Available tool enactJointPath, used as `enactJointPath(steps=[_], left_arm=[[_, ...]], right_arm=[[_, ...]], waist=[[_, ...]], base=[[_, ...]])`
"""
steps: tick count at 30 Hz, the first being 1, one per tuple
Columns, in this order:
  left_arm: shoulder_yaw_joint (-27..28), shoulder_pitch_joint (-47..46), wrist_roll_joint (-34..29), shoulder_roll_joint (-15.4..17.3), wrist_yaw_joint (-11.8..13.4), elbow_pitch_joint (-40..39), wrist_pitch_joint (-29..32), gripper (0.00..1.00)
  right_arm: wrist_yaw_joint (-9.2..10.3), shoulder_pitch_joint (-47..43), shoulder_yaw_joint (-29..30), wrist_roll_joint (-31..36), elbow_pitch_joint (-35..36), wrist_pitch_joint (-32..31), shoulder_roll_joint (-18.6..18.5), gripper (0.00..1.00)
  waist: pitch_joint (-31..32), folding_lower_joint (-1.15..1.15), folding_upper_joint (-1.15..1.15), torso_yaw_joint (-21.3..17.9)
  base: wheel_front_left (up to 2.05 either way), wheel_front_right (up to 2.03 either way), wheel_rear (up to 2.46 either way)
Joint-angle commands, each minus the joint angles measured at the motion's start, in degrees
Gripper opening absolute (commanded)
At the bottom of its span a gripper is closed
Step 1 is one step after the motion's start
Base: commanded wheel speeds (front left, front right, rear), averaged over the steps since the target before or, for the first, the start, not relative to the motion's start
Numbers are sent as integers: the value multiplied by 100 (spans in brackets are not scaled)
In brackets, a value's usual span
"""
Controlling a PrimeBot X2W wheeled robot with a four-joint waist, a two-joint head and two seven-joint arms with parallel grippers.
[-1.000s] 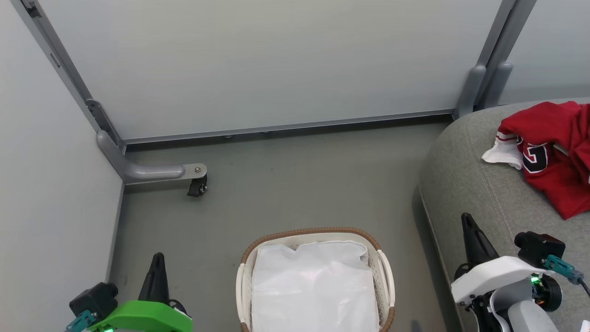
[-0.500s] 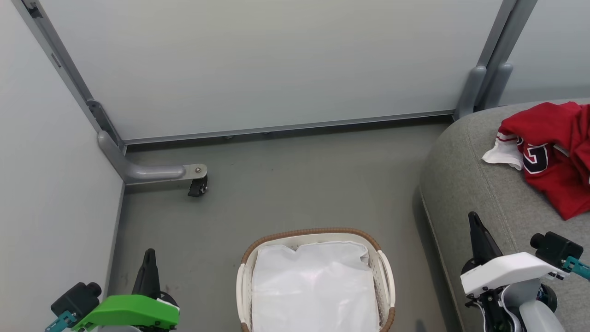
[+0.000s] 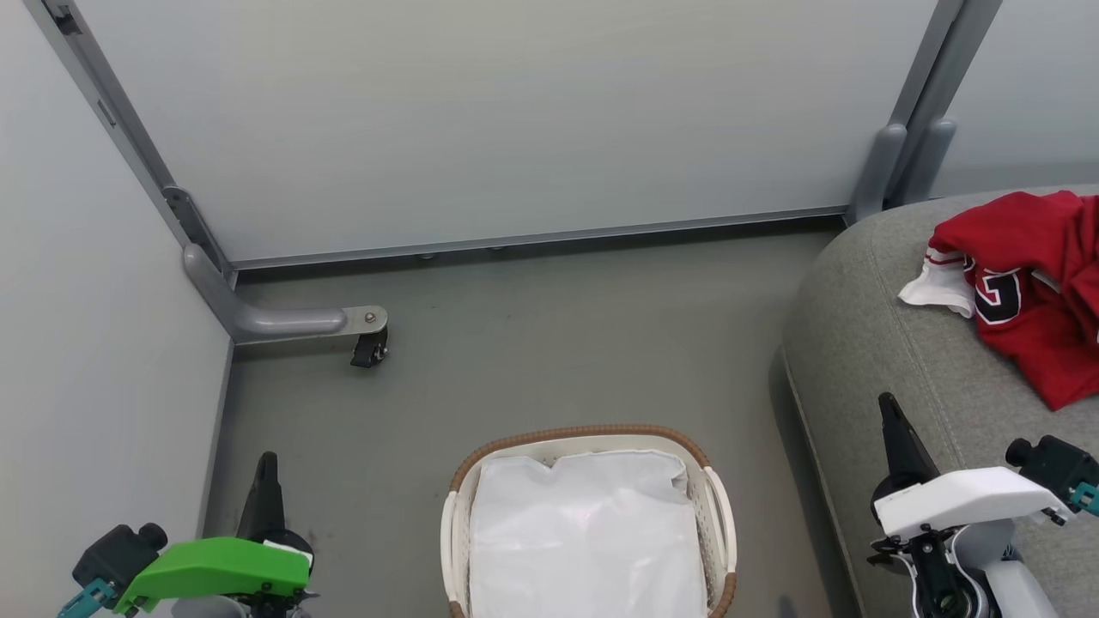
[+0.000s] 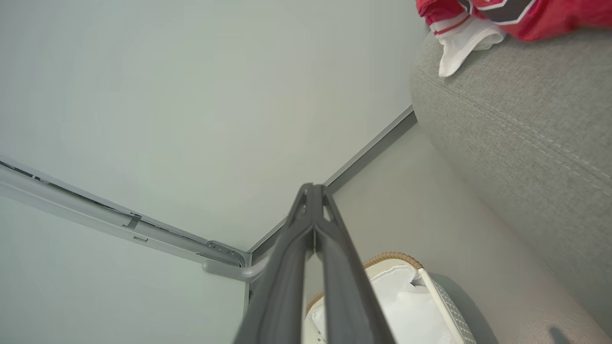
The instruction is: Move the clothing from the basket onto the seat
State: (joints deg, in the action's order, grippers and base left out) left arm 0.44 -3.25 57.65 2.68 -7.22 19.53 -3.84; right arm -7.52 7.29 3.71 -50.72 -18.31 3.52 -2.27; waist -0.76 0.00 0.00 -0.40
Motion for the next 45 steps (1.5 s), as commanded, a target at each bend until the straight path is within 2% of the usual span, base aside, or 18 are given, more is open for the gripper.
enactJointPath(steps=[1, 24, 45], left_arm=[[56, -160, 182, 28, -19, -91, 43, 0], [267, -232, 1410, 33, -27, -270, 422, 0], [429, -285, 2340, 37, -35, -405, 698, 0]], right_arm=[[2, -9, 33, -193, 92, -36, -38, 0], [3, -50, 129, -1683, 229, -403, -54, 0], [3, -87, 205, -2788, 324, -677, -63, 0]], waist=[[1, 0, 0, 1], [18, 0, 0, 13], [34, 0, 0, 24]], base=[[0, 0, 0], [0, 0, 0], [0, 0, 0]])
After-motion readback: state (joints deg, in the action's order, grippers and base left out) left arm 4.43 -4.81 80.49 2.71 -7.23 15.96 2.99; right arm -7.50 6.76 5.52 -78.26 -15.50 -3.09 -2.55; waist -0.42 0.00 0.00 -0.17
